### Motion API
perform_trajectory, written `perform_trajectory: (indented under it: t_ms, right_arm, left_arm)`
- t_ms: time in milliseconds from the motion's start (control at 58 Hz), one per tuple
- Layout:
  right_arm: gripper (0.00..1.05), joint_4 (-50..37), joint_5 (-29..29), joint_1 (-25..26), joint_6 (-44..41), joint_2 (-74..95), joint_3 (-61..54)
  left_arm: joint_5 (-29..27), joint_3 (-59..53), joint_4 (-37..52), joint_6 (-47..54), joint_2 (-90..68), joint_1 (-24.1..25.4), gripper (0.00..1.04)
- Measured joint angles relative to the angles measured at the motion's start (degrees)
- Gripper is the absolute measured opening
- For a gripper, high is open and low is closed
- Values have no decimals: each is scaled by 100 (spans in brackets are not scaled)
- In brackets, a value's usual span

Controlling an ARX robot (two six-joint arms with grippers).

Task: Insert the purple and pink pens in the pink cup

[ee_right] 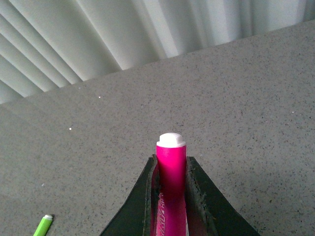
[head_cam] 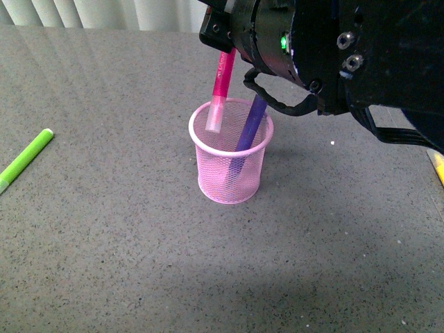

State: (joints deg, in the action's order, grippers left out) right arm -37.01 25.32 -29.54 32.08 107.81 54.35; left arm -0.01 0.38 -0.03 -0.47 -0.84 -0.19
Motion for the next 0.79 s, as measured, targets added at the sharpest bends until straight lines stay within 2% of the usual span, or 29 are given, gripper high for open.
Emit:
perform_trajectory:
  t_ms: [328, 638, 793]
  right_arm:
    - [8, -133, -350, 50, 39, 177, -20]
    - [54, -46, -393, -24, 175, 177, -81]
    - [87, 87, -275, -44, 118, 127, -83]
  left_arm:
    - [0, 0, 0, 0, 0, 0, 97]
    - [0, 0, 0, 0, 0, 0, 97]
    - [0, 0, 0, 0, 0, 0, 97]
